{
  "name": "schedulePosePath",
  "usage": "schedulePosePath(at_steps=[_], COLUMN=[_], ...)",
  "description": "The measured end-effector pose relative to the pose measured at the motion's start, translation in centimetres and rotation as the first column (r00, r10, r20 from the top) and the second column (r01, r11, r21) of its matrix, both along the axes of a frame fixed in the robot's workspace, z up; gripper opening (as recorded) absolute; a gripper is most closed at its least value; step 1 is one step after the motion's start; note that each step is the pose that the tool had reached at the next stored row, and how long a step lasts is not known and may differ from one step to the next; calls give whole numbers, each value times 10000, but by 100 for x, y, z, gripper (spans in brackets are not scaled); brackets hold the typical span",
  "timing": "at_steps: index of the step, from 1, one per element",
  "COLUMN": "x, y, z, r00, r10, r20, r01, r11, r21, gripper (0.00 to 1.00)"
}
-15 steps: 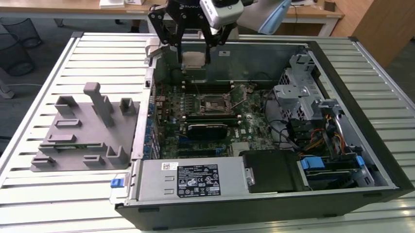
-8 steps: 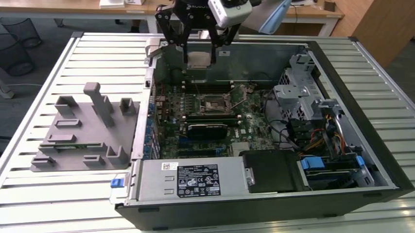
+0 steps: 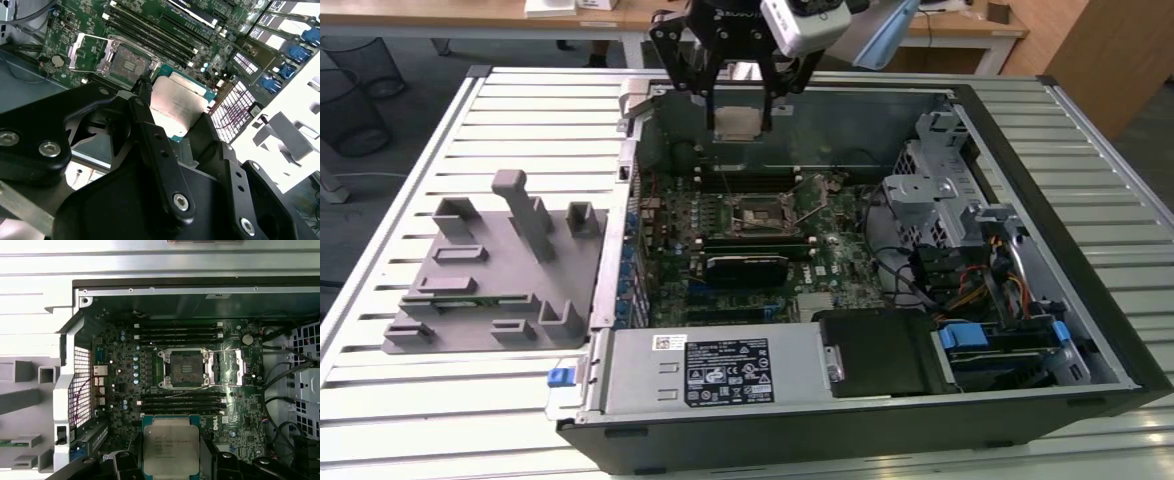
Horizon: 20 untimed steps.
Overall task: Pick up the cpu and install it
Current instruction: 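Pick up the cpu and move it towards the insertion slot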
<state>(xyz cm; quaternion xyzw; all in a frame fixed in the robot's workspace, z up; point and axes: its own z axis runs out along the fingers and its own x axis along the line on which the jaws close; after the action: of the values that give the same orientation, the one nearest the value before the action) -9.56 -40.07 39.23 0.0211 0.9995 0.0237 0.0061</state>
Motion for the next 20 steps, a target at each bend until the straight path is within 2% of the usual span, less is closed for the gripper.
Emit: schedulePosePath(at_steps=[20], x=[299], y=[1], z=[-8], r00=[10000], r10=[1], r20=[1], r01=[-1], r11=[10000], r21=[2], gripper=[54])
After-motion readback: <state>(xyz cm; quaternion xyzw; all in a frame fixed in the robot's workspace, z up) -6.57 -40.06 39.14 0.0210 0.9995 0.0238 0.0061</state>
